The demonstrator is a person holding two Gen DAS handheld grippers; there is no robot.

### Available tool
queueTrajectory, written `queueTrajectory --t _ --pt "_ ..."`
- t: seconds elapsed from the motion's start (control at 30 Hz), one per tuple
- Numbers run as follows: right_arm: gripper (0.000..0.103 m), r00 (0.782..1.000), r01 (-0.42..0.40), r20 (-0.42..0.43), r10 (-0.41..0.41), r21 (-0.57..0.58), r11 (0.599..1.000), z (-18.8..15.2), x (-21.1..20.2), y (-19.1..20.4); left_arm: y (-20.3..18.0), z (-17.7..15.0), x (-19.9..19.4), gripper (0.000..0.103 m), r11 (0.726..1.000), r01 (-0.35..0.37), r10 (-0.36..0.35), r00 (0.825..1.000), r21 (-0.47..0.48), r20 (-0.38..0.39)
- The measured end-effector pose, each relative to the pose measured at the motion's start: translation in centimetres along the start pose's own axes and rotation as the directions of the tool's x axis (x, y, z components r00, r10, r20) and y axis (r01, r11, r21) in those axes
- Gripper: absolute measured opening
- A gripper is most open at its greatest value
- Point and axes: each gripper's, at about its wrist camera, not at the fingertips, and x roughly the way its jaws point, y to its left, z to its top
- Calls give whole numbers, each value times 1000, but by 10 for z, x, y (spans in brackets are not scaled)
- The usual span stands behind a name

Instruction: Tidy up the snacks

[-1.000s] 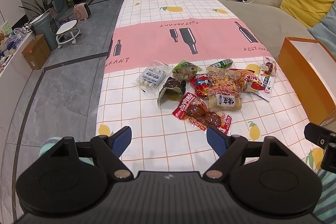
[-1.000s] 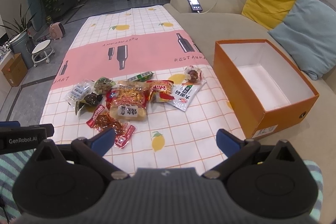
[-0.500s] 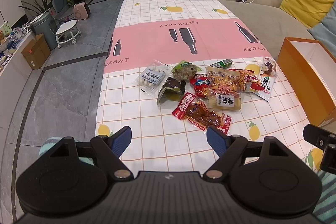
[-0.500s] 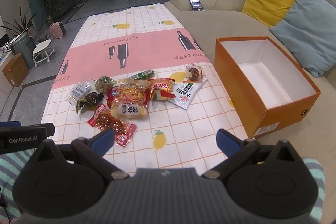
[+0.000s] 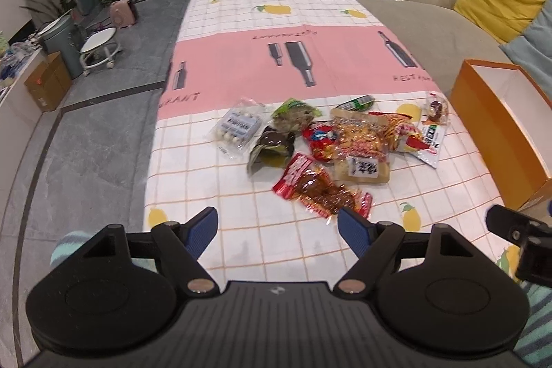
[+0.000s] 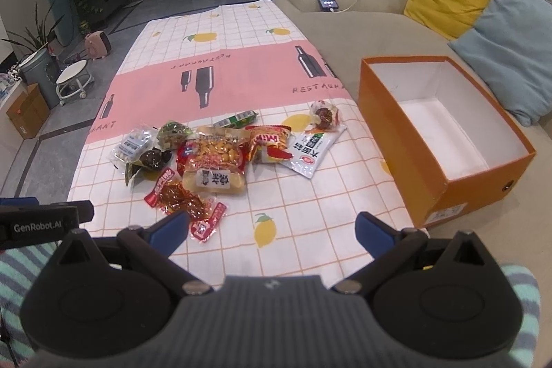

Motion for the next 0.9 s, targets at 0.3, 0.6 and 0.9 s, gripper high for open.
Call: queueTrajectory --t 0.3,0.6,0.9 --pt "74 997 -69 -33 68 -34 997 23 63 -10 -7 31 50 71 991 130 -130 989 -14 -65" --pt "74 995 -96 -47 93 -60 994 67 145 -13 -13 78 125 78 964 238 -250 962 -117 -110" --pt "69 977 -164 -145 156 -46 985 88 227 -23 -37 89 202 78 967 242 -255 945 -85 -207"
